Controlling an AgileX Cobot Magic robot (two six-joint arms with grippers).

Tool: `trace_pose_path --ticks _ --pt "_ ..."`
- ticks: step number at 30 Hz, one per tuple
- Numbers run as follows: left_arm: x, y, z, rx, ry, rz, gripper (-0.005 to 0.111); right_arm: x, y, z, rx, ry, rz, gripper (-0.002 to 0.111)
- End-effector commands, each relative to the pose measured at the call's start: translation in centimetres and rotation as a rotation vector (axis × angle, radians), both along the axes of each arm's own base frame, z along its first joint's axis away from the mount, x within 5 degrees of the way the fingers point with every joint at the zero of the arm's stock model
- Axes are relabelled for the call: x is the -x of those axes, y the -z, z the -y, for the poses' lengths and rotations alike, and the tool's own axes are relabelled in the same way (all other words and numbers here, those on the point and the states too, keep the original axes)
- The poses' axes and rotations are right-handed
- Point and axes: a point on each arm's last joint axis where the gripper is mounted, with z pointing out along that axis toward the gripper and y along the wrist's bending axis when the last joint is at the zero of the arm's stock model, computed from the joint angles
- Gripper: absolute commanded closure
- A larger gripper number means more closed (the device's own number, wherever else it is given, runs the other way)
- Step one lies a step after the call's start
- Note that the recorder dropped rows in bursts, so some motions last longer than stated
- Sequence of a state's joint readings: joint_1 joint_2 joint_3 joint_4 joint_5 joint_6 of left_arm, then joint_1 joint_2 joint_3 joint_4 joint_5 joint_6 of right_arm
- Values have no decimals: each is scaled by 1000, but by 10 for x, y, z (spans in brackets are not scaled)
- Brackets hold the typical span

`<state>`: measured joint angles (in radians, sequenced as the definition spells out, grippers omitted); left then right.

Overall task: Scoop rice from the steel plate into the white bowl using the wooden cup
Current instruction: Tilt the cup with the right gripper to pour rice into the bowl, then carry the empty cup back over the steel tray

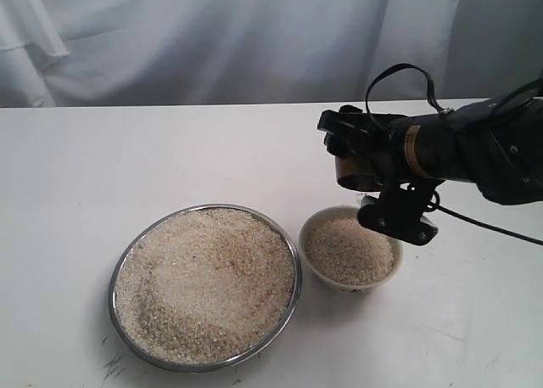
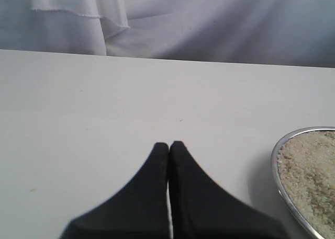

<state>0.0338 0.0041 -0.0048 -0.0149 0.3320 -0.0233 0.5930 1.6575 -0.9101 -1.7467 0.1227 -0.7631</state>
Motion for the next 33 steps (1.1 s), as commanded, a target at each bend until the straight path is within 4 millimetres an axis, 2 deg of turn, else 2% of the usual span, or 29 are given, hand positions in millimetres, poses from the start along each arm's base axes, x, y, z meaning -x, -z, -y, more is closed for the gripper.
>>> trace_pose_path --ticks 1,25,27,33 --pt "0 0 0 -1 2 12 107 0 -3 -2 18 -22 20 108" --pt "0 0 0 -1 2 12 107 2 -17 -9 -28 -94 29 108" --pt "0 0 0 -1 2 12 107 2 -17 -9 -70 -61 7 108" --pt "0 0 0 -1 2 12 107 2 -16 -9 -339 160 -140 108"
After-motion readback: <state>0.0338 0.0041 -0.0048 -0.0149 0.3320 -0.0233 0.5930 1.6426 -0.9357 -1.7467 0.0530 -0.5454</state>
